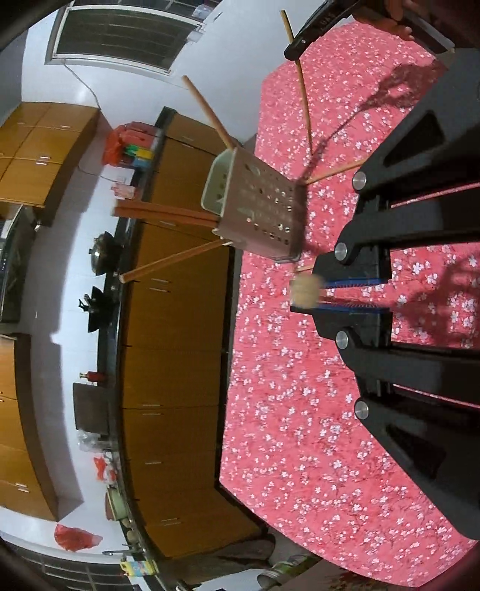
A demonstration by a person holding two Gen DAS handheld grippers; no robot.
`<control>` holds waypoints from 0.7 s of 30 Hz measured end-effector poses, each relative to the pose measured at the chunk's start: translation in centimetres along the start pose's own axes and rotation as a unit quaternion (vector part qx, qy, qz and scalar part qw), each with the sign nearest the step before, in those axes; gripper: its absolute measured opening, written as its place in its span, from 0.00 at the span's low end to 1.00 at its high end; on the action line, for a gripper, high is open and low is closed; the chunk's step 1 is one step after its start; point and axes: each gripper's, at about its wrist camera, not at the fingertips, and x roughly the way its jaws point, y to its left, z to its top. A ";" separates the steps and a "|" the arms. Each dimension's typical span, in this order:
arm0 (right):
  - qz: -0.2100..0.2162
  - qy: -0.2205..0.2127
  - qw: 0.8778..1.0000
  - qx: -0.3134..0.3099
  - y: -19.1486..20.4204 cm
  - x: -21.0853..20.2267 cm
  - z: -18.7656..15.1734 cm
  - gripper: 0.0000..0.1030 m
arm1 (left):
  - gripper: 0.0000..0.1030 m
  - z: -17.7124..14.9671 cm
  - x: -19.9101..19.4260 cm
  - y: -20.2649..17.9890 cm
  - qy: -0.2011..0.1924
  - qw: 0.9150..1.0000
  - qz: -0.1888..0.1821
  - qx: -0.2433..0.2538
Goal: Organize utensils
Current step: 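Lift both held chopsticks upright above the beige holder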
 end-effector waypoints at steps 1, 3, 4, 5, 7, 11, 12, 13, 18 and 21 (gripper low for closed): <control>0.001 -0.003 1.000 0.001 0.0 -0.1 0.2 0.08 | 0.08 0.2 -0.1 -0.1 -0.002 1.000 0.000 0.001; 0.006 -0.010 1.000 0.004 0.1 -0.3 0.6 0.08 | 0.07 0.5 -0.3 -0.2 -0.007 1.000 0.000 0.003; 0.008 -0.013 1.000 0.005 0.1 -0.6 0.8 0.08 | 0.07 0.6 -0.4 -0.2 -0.009 1.000 0.000 0.003; 0.013 -0.018 1.000 0.006 0.1 -0.9 1.2 0.08 | 0.07 0.9 -0.4 -0.4 -0.013 1.000 -0.001 0.004; 0.028 -0.030 0.999 0.007 0.4 -1.6 2.1 0.08 | 0.07 1.5 -1.0 -0.4 -0.020 1.000 -0.003 0.006; 0.071 -0.058 0.996 0.008 1.6 -3.3 4.6 0.08 | 0.07 3.1 -2.0 -1.2 -0.042 0.999 -0.012 0.011; 0.079 -0.066 0.995 0.009 1.9 -3.7 5.1 0.08 | 0.07 3.5 -2.2 -1.3 -0.048 0.999 -0.015 0.012; 0.086 -0.072 0.994 0.010 2.1 -4.0 5.5 0.08 | 0.07 4.0 -2.5 -1.6 -0.056 0.998 -0.018 0.013; 0.110 -0.125 0.986 0.008 3.9 -5.4 8.4 0.08 | 0.07 6.8 -3.7 -3.5 -0.096 0.995 -0.035 0.015; 0.112 -0.160 0.981 0.009 5.0 -5.6 10.1 0.08 | 0.07 8.7 -4.2 -4.9 -0.127 0.991 -0.044 0.017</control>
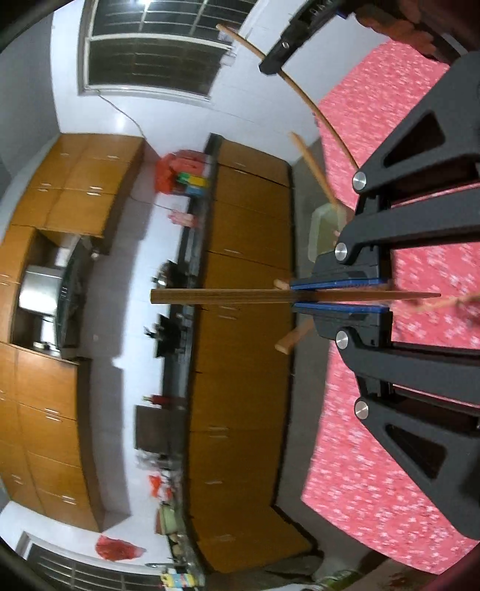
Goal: Organize utensils
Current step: 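Lift both held chopsticks upright above the beige holder, then open both tools to drop the chopsticks into the holder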
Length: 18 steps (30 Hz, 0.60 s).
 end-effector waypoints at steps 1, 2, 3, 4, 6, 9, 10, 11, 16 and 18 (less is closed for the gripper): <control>-0.002 -0.014 1.000 -0.003 0.4 0.5 0.5 0.08 | 0.07 0.7 0.1 -0.4 -0.010 1.000 -0.001 0.000; -0.003 -0.020 1.000 -0.004 0.5 0.7 0.9 0.08 | 0.07 1.5 0.3 -0.9 -0.022 1.000 -0.003 -0.001; -0.005 -0.026 1.000 -0.005 0.7 1.3 1.2 0.08 | 0.07 2.0 0.5 -1.2 -0.030 1.000 -0.004 -0.002; -0.006 -0.029 1.000 -0.005 0.8 1.7 1.4 0.08 | 0.07 2.6 0.7 -1.7 -0.042 0.999 -0.004 -0.002; -0.012 -0.031 0.999 -0.007 0.9 3.0 1.6 0.08 | 0.07 3.5 1.4 -2.3 -0.061 0.998 0.000 -0.002; -0.019 -0.023 1.000 -0.006 0.8 5.3 1.6 0.08 | 0.07 4.3 2.6 -3.0 -0.085 0.996 0.013 0.000; -0.021 -0.018 1.000 -0.006 0.7 6.0 1.5 0.08 | 0.07 4.6 3.2 -3.2 -0.092 0.996 0.017 -0.003; -0.023 -0.014 1.000 -0.007 0.7 6.6 1.3 0.08 | 0.07 4.6 3.6 -3.2 -0.095 0.995 0.020 -0.006; -0.028 0.009 0.999 -0.012 0.6 8.7 0.1 0.08 | 0.07 4.7 5.5 -3.1 -0.118 0.992 0.035 -0.024; -0.029 0.016 0.999 -0.011 0.3 9.3 -0.3 0.08 | 0.07 4.5 6.0 -2.9 -0.119 0.992 0.035 -0.028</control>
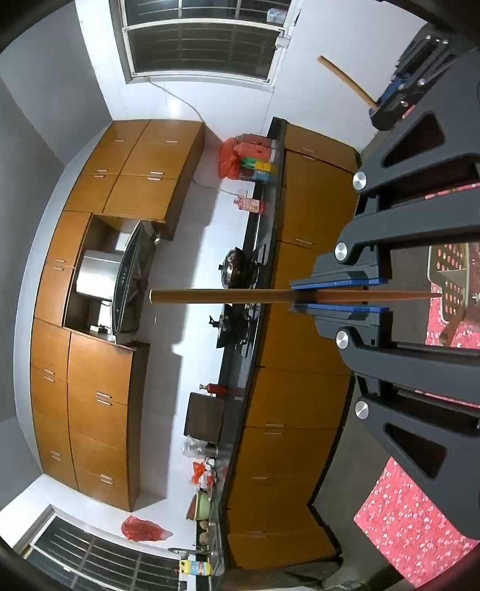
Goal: Organize utensils
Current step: 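Open both tools to drop the chopsticks into the holder, then move both open tools down to the last loose chopsticks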
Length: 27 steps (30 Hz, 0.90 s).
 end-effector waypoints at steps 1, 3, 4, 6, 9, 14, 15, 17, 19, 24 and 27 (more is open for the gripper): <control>0.000 0.002 1.000 0.001 0.0 0.2 -0.1 0.08 | 0.07 -0.3 0.2 -0.1 0.001 1.000 -0.001 0.000; 0.000 0.008 1.000 0.003 -0.2 0.5 -0.4 0.08 | 0.07 -1.1 0.6 -0.2 0.008 1.000 -0.002 0.003; 0.000 0.012 1.000 0.003 -0.3 0.7 -0.6 0.08 | 0.07 -1.7 0.8 -0.2 0.015 1.000 -0.002 0.006; 0.002 0.018 1.000 0.002 0.0 0.8 -1.0 0.08 | 0.07 -2.5 1.2 -0.3 0.029 1.000 -0.003 0.010; 0.013 0.030 0.999 -0.001 0.3 0.9 -1.7 0.09 | 0.08 -3.9 1.8 -0.1 0.057 0.998 -0.005 0.011; 0.019 0.030 0.999 -0.009 1.1 0.4 -2.0 0.11 | 0.08 -4.5 1.7 0.7 0.073 0.997 -0.007 0.008; 0.021 0.030 0.999 -0.009 1.3 0.3 -1.9 0.11 | 0.11 -4.5 1.6 0.8 0.074 0.997 -0.008 0.008; 0.022 0.027 0.999 -0.011 1.5 0.1 -1.8 0.11 | 0.22 -4.4 1.3 1.0 0.072 0.997 -0.007 0.008; 0.023 0.023 0.999 -0.011 1.6 -0.4 -1.5 0.11 | 0.29 -4.1 0.7 1.2 0.066 0.998 -0.005 0.007; 0.028 0.012 0.999 -0.018 1.6 -2.2 -1.1 0.11 | 0.30 -3.3 -0.7 1.7 0.057 0.998 -0.007 -0.001; 0.017 0.001 1.000 -0.019 0.8 -4.1 -1.2 0.15 | 0.30 -2.7 -2.3 2.5 0.047 0.999 -0.007 -0.009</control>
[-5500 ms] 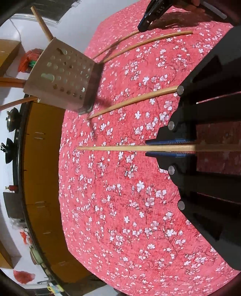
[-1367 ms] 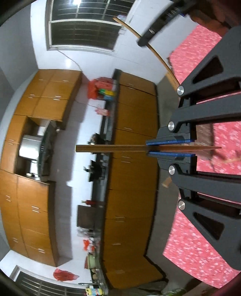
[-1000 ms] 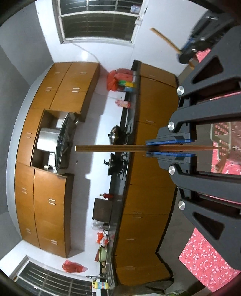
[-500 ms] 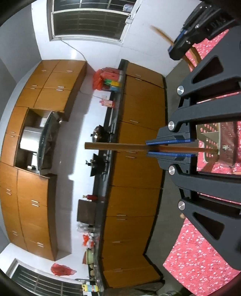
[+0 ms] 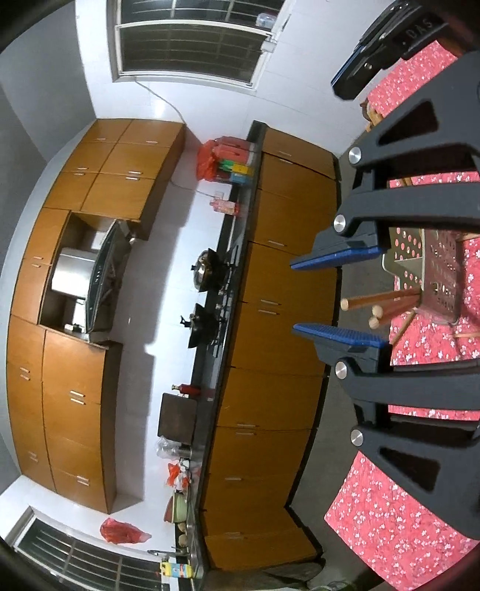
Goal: Organize utensils
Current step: 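Move both open tools down to the last loose chopsticks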
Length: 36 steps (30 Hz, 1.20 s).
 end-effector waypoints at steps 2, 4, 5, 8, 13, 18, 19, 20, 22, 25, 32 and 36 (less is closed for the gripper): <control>-0.013 -0.002 1.000 0.004 -0.7 -1.2 -0.5 0.24 | 0.30 0.0 -1.1 0.6 -0.004 1.000 0.000 -0.007; -0.030 0.006 0.999 0.010 -1.6 -2.1 -1.5 0.32 | 0.30 -0.1 -2.2 1.3 -0.004 1.000 0.000 -0.017; -0.039 0.012 0.999 0.013 -2.2 -2.5 -2.2 0.36 | 0.30 -0.3 -2.8 1.8 -0.002 1.000 0.001 -0.022; -0.066 0.044 0.997 0.019 -3.8 -3.0 -4.5 0.39 | 0.30 -1.4 -4.1 3.0 0.010 1.000 0.012 -0.027; -0.084 0.153 0.984 0.046 -6.7 -1.4 -10.5 0.38 | 0.30 -6.2 -4.1 4.8 0.093 0.995 0.043 -0.011; -0.056 0.249 0.965 0.065 -5.9 0.2 -16.4 0.31 | 0.30 -11.9 -2.7 5.8 0.196 0.979 0.050 -0.012; -0.045 0.267 0.961 0.063 -5.2 0.5 -17.6 0.31 | 0.30 -12.8 -2.6 5.9 0.211 0.976 0.047 -0.012; -0.041 0.276 0.959 0.059 -4.7 0.7 -18.2 0.31 | 0.30 -14.0 -2.3 5.7 0.229 0.972 0.046 -0.011; -0.031 0.294 0.954 0.052 -3.6 1.3 -19.4 0.31 | 0.30 -15.3 -2.1 5.4 0.249 0.968 0.042 -0.008; -0.024 0.313 0.948 0.041 -2.3 2.0 -20.7 0.31 | 0.30 -17.3 -1.9 4.5 0.272 0.962 0.033 0.000; -0.041 0.344 0.938 0.025 -1.7 3.4 -22.6 0.26 | 0.30 -20.2 -0.8 3.0 0.314 0.949 0.029 0.023; -0.050 0.338 0.940 0.010 -1.6 3.0 -22.8 0.22 | 0.30 -21.7 -0.5 2.3 0.333 0.942 0.032 0.037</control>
